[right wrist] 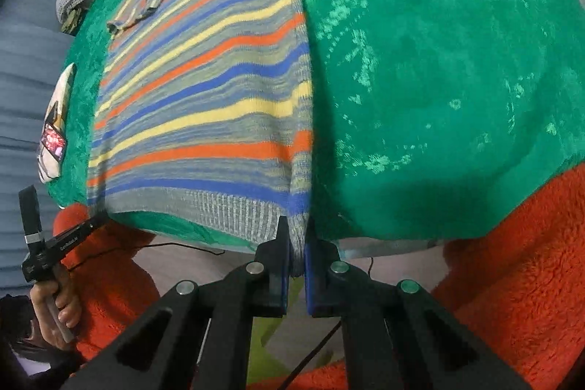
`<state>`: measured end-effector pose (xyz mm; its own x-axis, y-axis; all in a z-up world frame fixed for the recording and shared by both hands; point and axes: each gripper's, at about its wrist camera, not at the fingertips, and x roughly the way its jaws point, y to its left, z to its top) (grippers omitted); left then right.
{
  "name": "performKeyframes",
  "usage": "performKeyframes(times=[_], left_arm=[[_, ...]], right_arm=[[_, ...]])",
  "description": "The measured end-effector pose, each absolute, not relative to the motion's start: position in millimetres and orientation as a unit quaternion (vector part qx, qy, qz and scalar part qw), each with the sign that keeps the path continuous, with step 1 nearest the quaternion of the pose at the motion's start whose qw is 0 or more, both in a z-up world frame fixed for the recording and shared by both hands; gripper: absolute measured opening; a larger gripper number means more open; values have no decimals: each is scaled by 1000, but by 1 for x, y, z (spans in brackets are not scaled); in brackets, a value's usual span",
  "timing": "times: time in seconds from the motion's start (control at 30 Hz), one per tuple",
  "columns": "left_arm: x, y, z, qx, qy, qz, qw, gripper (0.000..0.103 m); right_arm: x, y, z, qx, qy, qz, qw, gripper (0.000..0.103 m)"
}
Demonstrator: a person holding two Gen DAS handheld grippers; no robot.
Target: Fold small clothes
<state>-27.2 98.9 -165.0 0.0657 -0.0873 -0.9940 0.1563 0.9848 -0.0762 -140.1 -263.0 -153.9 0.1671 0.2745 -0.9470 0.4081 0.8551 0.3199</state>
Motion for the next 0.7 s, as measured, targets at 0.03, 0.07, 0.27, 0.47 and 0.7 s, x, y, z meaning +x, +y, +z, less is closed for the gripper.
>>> performKeyframes(times=[0.03, 0.07, 0.27, 0.47, 0.7], left_arm=[[-25, 94, -173, 31, 683, -78, 725, 3], [-23, 92, -182, 33, 691, -74, 718, 3], [-17, 75, -190, 52, 698, -55, 712, 7], [-24, 87, -171, 61, 694, -29, 717, 50], [-24, 97, -69, 73, 570, 14, 818, 78]], right_arm=[[-138, -266, -162, 267, 648, -53, 711, 5], [-137, -265, -166, 269, 651, -56, 708, 5], [-134, -261, -174, 254, 658, -63, 706, 6], [-146, -266, -147, 220, 680, -72, 696, 28], [-99, -283, -16, 22, 569, -92, 817, 58]])
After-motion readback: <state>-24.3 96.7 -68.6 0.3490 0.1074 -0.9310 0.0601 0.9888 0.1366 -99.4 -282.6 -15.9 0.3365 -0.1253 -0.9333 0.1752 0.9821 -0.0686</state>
